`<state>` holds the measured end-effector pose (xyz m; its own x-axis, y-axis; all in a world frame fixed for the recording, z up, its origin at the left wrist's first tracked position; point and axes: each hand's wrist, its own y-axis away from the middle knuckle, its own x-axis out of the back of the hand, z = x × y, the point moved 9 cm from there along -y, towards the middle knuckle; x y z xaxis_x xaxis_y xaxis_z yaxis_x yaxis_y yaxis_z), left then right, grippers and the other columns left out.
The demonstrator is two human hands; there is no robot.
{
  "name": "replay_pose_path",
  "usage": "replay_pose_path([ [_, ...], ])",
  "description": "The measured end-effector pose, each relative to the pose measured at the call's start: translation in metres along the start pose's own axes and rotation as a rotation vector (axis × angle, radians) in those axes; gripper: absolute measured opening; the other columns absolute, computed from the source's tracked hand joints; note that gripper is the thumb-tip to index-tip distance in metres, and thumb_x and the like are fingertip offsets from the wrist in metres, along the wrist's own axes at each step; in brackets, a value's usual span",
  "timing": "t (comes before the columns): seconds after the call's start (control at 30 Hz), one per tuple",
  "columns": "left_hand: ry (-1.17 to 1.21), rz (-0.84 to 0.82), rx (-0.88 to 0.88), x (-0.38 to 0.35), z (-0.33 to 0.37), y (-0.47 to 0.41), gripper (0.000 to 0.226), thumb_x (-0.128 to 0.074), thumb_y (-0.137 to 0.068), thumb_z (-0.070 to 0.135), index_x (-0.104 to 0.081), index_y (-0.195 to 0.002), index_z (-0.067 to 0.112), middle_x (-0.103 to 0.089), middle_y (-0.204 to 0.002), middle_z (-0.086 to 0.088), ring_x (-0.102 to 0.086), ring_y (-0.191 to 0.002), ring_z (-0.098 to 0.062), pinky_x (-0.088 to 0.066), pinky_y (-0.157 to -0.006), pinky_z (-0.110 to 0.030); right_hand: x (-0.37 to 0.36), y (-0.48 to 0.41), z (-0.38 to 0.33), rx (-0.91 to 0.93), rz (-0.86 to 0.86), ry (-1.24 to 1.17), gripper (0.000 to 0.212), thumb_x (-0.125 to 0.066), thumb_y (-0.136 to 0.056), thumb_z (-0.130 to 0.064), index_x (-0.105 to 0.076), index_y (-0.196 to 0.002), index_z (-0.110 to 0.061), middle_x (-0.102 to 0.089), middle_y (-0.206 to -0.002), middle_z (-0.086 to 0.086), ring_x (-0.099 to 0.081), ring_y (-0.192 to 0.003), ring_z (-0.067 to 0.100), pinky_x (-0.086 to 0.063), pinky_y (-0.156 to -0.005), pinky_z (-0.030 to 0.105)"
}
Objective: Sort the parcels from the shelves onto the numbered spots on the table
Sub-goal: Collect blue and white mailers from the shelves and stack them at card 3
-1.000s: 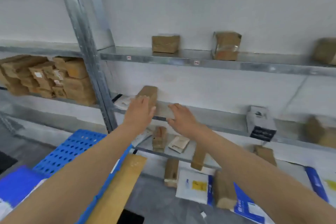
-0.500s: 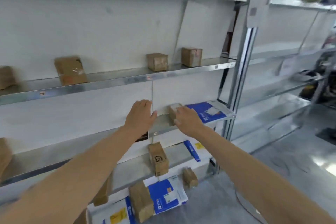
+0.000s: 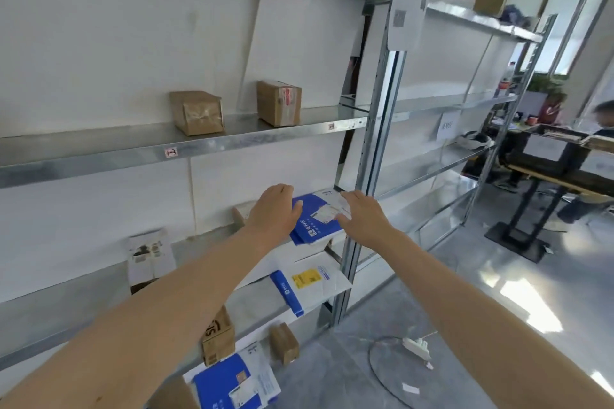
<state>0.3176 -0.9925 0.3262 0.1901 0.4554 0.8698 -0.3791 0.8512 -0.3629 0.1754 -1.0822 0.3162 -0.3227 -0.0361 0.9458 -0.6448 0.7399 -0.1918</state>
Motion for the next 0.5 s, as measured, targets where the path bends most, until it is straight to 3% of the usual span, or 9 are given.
replay_pose_path([
  [0.27,-0.066,-0.126,0.013,-0.092,-0.042,-0.109,0.045,-0.036,-0.102,0.034,-0.039,-0.138,0.008,-0.043,-0.142,-0.005,-0.038,-0.132,-0.02,-0.033,-0.107,-0.03,-0.04,-0.131,0.057,-0.012,-0.071,0.014,0.05,-0.046,-0.098,-0.03,-0.036,-0.144,-0.012,-0.044,-0.14,0.008,-0.04,-0.129,0.026,-0.029,-0.109,0.034],
  [0.5,-0.033,-0.201,0.067,-0.155,-0.052,-0.166,0.048,-0.034,-0.102,0.034,-0.034,-0.142,0.007,-0.04,-0.143,-0.007,-0.039,-0.132,-0.02,-0.039,-0.103,-0.032,-0.081,-0.195,0.123,-0.083,-0.137,-0.003,0.054,-0.045,-0.097,-0.034,-0.035,-0.145,-0.013,-0.042,-0.141,0.007,-0.041,-0.129,0.029,-0.031,-0.111,0.04],
])
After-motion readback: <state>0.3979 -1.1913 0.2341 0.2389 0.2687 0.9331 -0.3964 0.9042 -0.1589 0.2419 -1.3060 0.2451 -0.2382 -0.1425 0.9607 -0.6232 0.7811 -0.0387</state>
